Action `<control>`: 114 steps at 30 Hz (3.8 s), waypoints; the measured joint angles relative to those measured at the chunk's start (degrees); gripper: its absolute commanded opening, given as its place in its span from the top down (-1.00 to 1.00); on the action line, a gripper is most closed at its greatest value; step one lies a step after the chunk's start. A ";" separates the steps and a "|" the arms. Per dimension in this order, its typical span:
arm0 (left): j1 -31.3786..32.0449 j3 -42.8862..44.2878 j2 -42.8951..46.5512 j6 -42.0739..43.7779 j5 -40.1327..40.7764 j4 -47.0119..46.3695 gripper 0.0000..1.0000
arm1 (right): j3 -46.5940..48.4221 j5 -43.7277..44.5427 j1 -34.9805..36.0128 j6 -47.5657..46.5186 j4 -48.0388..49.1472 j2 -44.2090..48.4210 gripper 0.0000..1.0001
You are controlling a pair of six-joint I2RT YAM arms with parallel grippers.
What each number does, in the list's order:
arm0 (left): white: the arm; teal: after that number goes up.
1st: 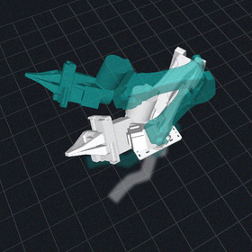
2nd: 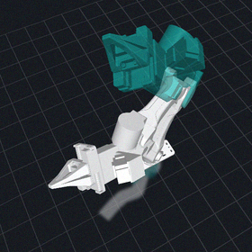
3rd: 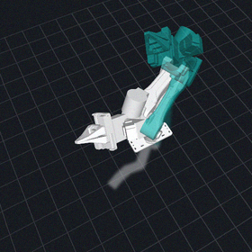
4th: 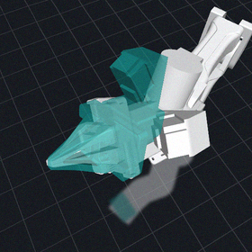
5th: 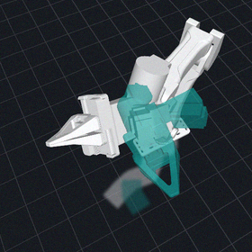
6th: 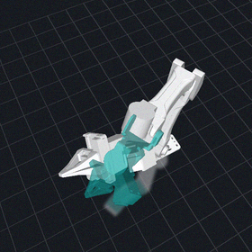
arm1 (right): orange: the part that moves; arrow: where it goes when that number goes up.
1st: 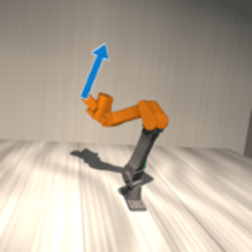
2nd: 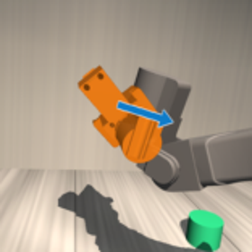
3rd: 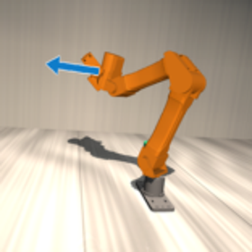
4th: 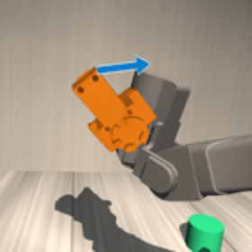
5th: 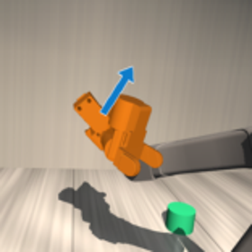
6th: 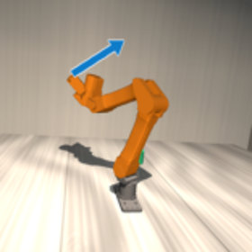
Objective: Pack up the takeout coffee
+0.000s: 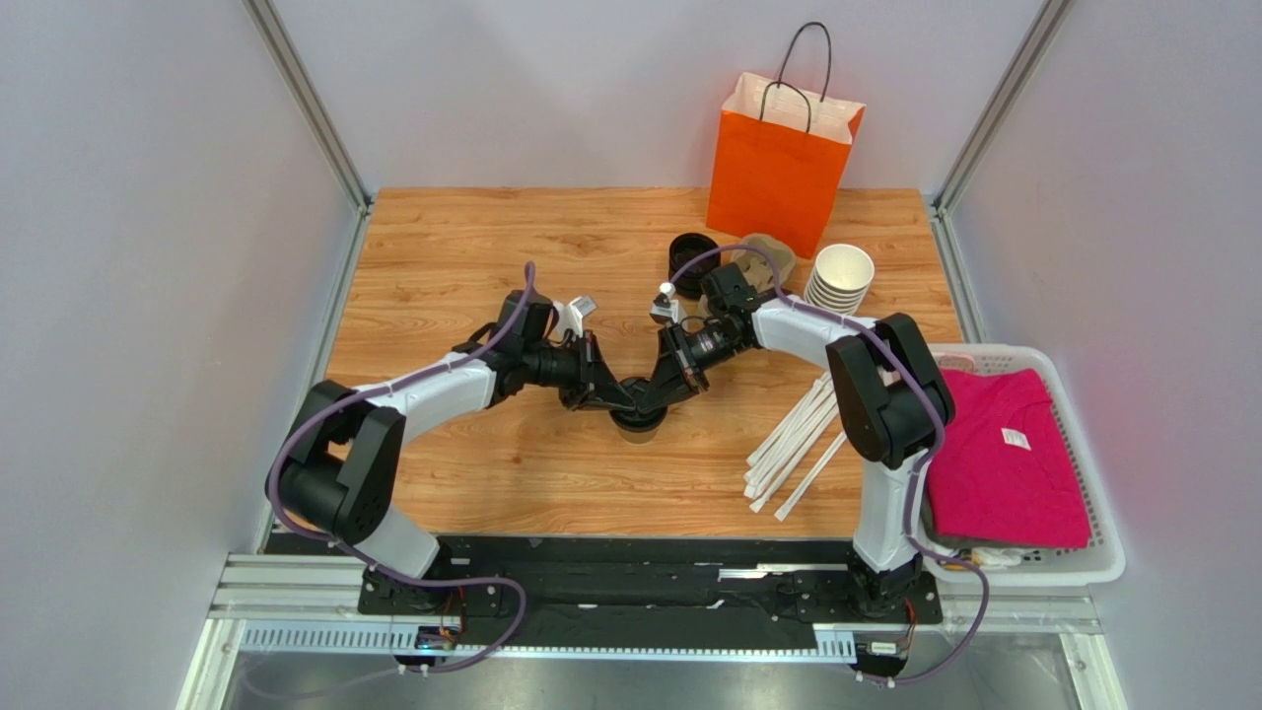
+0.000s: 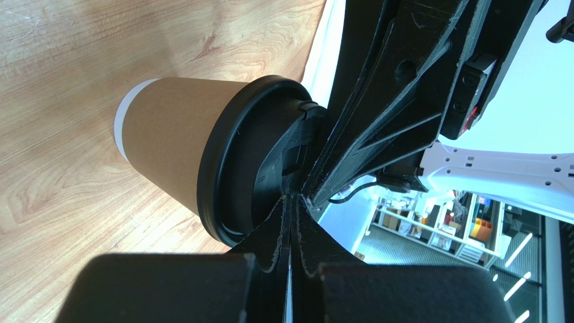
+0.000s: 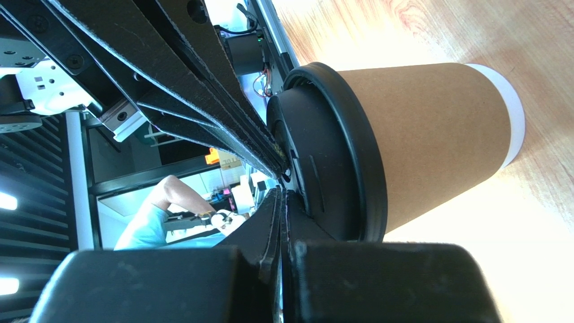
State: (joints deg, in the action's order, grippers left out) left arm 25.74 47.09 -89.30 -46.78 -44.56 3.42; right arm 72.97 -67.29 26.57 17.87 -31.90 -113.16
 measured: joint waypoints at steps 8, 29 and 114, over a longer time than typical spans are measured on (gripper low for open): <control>-0.07 -1.22 0.57 -0.57 -1.64 -3.26 1.00 | 1.55 0.94 1.09 -1.86 -2.40 0.66 1.00; -0.24 -5.70 7.23 -4.22 -4.98 -12.41 1.00 | 10.27 6.71 0.31 -3.93 -6.58 2.19 1.00; -2.91 3.93 -9.16 3.50 -13.27 -11.23 0.46 | 11.78 -3.34 -3.63 -5.77 -10.58 -6.71 0.72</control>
State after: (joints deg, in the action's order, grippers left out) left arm 22.83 51.03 -98.45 -43.29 -57.82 -7.81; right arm 84.75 -70.63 22.94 12.10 -42.48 -119.87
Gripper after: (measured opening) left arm 0.178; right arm 0.069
